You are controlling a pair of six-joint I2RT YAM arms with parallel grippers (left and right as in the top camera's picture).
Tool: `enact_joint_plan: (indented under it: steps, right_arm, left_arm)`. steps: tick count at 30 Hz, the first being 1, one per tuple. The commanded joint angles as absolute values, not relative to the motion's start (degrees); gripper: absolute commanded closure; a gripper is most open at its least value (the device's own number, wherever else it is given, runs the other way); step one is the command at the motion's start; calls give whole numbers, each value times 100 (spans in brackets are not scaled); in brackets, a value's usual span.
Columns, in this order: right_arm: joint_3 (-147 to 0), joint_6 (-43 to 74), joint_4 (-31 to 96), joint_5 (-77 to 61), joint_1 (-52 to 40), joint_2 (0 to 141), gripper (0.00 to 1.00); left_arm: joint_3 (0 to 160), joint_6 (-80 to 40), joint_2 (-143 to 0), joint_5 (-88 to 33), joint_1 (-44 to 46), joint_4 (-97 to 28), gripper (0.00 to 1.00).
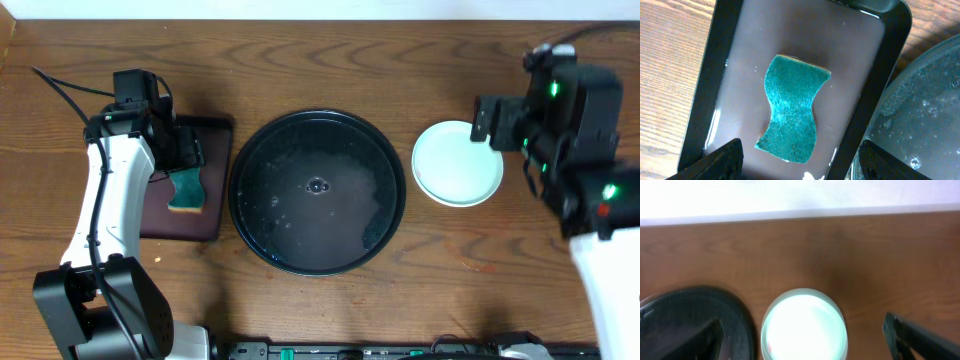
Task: Clean dirty plates on tray and stack at the side
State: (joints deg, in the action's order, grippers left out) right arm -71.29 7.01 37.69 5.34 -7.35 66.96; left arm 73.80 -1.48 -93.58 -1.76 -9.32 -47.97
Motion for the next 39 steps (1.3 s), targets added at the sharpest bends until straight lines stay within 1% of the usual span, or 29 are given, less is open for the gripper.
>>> enact_joint_plan:
  steps: [1, 4, 7, 11, 13, 17, 25, 30, 39]
  right_arm:
    - [-5673, 657, 2764, 663, -685, 5835, 1]
    - [-4086, 731, 1295, 663, -554, 5041, 1]
    - [-2687, 768, 176, 663, -510, 4263, 1]
    - [-1164, 770, -808, 663, -434, 3120, 1]
    - [-696, 882, -1002, 663, -397, 2685, 1]
    - [-27, 1090, -1055, 661, -357, 1896, 1]
    - [-32, 1118, 336, 585, -364, 746, 1]
    - [-32, 1109, 388, 429, -362, 117, 1]
    - [-32, 1109, 388, 423, -364, 123, 1]
  left_arm:
    - [7448, -176, -9397, -213, -952, -4812, 25]
    - [7448, -176, -9397, -215, -952, -4812, 25]
    - [7448, -176, -9397, -213, -952, -4812, 25]
    - [7448, -176, -9397, -215, -952, -4812, 25]
    - [7448, -176, -9397, -215, -952, -4812, 25]
    - [7448, -176, -9397, -213, -952, -4812, 25]
    - [7448, -176, -9397, -215, -952, -4812, 25]
    - [7448, -176, -9397, -215, -952, -4812, 25]
    - [7448, -176, -9397, -213, -952, -4812, 25]
